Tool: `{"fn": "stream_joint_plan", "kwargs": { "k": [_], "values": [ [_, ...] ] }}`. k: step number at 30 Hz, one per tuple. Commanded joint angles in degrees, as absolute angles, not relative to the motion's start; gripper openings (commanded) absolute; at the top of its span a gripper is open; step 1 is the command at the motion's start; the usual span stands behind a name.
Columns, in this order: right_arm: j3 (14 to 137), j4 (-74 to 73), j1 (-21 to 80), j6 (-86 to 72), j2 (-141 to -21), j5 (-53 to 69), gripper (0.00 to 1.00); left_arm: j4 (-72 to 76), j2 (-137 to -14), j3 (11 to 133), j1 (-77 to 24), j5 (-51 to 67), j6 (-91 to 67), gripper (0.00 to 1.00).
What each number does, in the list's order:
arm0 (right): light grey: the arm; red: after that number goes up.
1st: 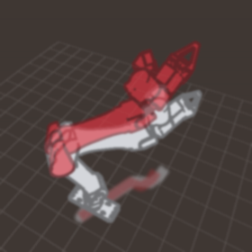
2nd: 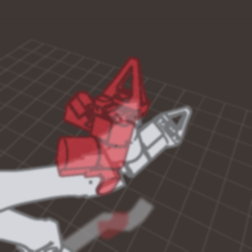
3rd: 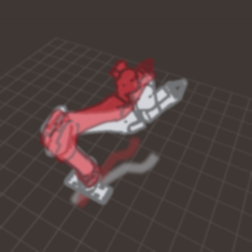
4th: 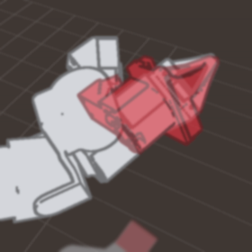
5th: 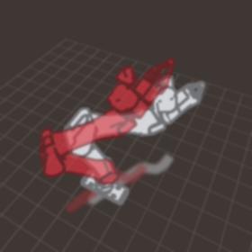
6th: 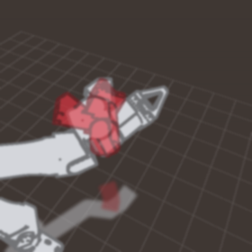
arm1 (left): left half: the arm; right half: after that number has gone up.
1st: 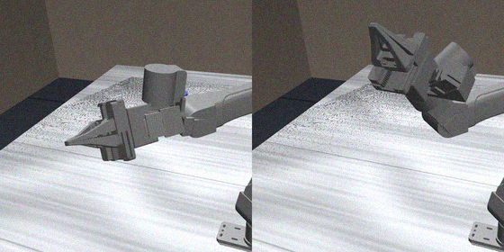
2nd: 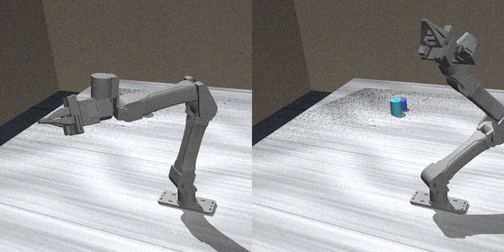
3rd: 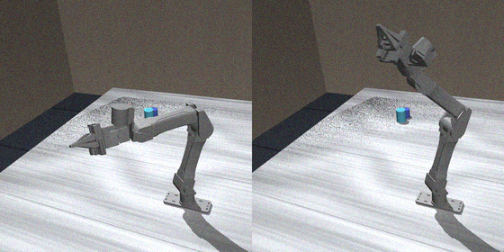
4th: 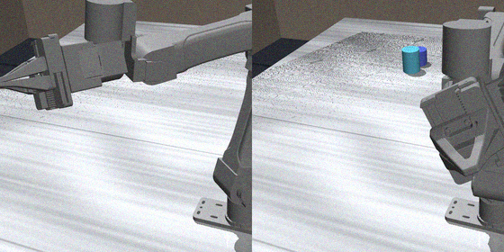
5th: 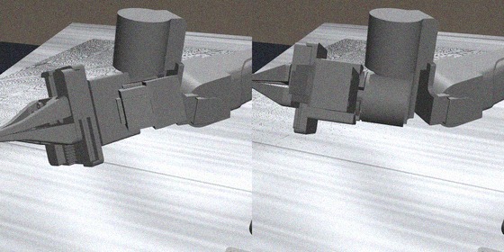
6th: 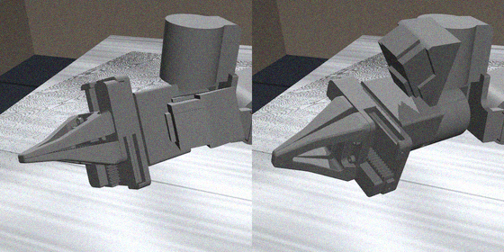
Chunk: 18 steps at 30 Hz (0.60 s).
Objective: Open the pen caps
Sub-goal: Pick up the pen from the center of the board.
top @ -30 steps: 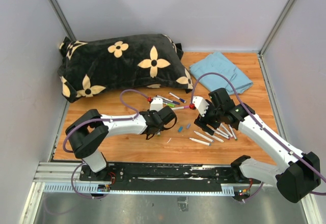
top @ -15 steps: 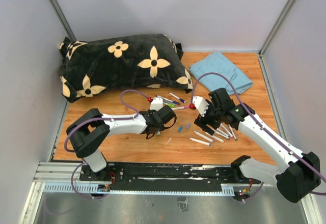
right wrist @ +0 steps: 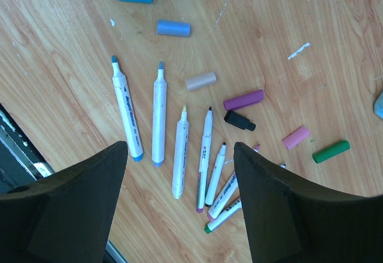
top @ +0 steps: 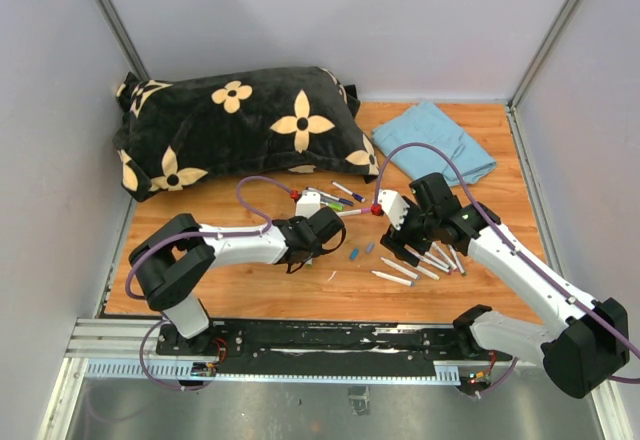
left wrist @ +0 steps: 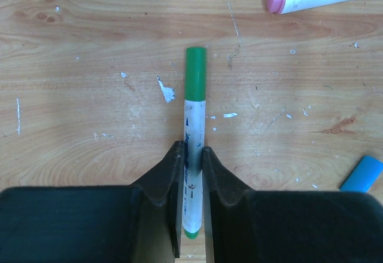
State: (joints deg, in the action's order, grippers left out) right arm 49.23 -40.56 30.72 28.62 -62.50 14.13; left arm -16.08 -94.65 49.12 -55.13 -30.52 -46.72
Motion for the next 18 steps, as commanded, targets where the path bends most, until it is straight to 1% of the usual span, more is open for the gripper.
{"fn": "stream_joint_plan", "kwargs": {
  "k": [1,7,18],
  "values": [
    [49.21,-41.58,31.1,29.04,-62.63,16.6,0.73,-16.36,-94.89,47.2,-54.76,-27.95,-45.84,0.07],
    [49.47,-41.63,31.24,28.81,-62.16,18.82,0.73,-15.35,-92.9,46.1,-54.75,-27.64,-45.59,0.01],
    [50.64,-41.68,31.78,28.14,-62.28,24.43,0.73,-11.67,-87.62,42.47,-54.59,-26.33,-45.65,0.0]
  ]
}}
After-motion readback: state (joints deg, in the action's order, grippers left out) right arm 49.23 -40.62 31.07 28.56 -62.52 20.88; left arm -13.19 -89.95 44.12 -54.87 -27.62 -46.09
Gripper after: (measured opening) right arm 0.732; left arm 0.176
